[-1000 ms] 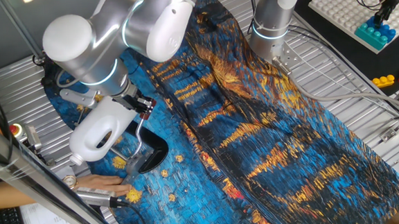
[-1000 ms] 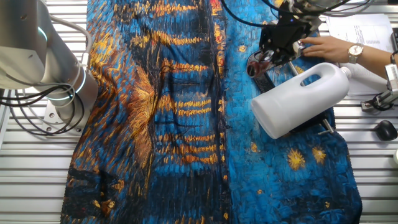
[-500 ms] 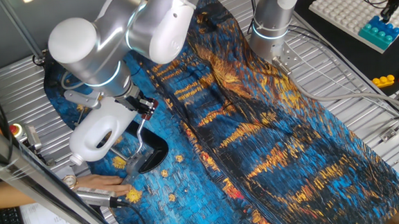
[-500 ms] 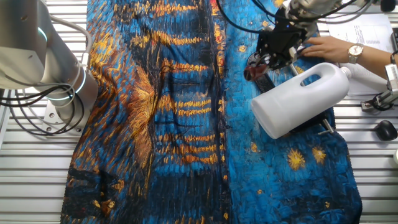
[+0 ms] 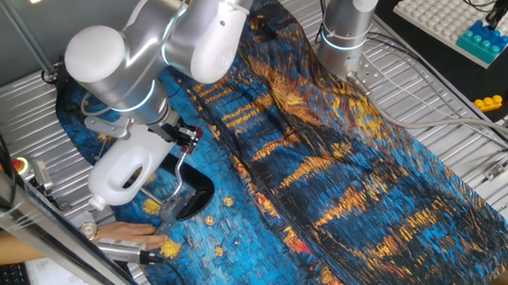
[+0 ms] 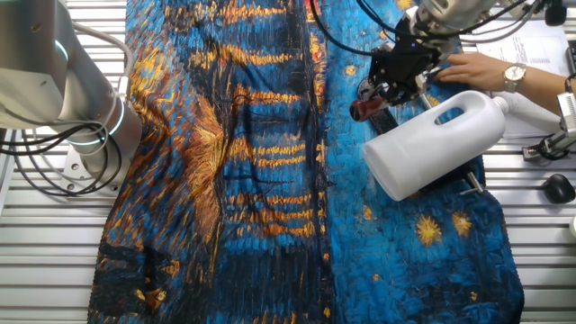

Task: Push down the lever

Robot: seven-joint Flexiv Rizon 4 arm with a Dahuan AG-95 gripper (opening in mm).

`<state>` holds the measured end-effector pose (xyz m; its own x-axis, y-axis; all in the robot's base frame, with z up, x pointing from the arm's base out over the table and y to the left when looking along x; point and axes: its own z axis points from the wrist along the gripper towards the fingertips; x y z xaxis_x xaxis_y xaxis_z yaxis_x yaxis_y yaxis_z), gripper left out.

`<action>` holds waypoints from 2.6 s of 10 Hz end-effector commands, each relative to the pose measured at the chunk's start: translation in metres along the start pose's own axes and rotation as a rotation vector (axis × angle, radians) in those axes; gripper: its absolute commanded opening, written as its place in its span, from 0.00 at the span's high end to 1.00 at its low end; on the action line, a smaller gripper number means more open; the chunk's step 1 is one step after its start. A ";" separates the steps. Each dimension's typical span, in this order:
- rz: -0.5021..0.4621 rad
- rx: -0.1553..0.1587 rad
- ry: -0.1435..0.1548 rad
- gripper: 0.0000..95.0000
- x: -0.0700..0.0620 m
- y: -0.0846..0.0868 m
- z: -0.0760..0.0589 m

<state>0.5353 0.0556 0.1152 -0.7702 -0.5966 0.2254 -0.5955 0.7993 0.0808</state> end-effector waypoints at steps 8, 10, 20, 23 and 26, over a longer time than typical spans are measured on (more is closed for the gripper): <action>-0.002 0.004 -0.002 0.80 -0.002 -0.004 0.022; -0.004 0.006 -0.006 0.80 -0.003 -0.005 0.029; 0.006 0.023 -0.025 0.80 -0.011 -0.007 0.054; 0.012 0.034 -0.038 0.80 -0.014 -0.006 0.063; 0.017 0.044 -0.045 0.80 -0.016 -0.006 0.070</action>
<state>0.5352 0.0561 0.0440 -0.7888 -0.5861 0.1851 -0.5910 0.8060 0.0336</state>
